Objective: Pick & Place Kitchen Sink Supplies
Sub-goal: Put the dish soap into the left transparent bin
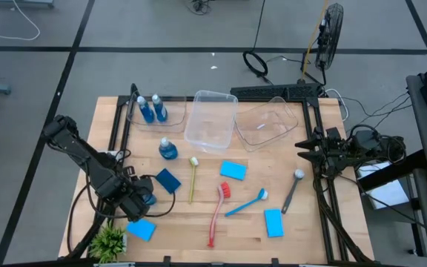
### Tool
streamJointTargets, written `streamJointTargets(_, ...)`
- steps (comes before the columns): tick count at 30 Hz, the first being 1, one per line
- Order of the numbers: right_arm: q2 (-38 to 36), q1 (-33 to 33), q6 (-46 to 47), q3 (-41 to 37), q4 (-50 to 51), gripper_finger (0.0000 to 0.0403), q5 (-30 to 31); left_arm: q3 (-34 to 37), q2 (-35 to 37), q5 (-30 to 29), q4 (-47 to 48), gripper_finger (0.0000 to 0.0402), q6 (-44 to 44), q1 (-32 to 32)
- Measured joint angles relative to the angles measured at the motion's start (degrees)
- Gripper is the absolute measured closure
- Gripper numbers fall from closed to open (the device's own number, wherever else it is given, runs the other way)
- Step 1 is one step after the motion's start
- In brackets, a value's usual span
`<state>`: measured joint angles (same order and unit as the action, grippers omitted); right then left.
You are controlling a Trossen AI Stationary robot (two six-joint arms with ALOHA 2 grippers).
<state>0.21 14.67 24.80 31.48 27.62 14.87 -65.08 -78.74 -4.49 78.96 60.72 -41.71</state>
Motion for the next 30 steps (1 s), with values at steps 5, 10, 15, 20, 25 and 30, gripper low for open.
streamJointTargets(5, 0.0, 0.01, 0.01, 0.0, 0.0, 0.022, 0.0, 0.0, 0.0, -0.02, 0.02, 0.0179, -2.11, 0.0)
streamJointTargets(10, 0.0, 0.01, 0.02, 0.0, 0.0, 0.022, 0.0, 0.0, 0.0, 0.0, 0.02, 0.0179, -2.0, 0.0)
streamJointTargets(15, 0.0, 0.01, 0.01, 0.0, 0.0, 0.022, 0.0, 0.0, 0.0, 0.0, 0.04, 0.0179, -2.33, 0.0)
streamJointTargets(20, 0.0, 0.01, 0.02, 0.0, 0.01, 0.022, 0.0, 0.0, 0.0, -0.02, 0.04, 0.0179, -2.12, 0.0)
streamJointTargets(25, 0.0, 0.01, 0.02, 0.0, 0.0, 0.022, 0.0, 0.0, 0.0, -0.04, -0.01, 0.0179, -1.8, 0.0)
streamJointTargets(30, 0.0, 0.0, 0.02, 0.0, 0.0, 0.022, 0.0, 0.0, 0.0, -0.06, -0.85, 0.0179, -1.98, 0.0)
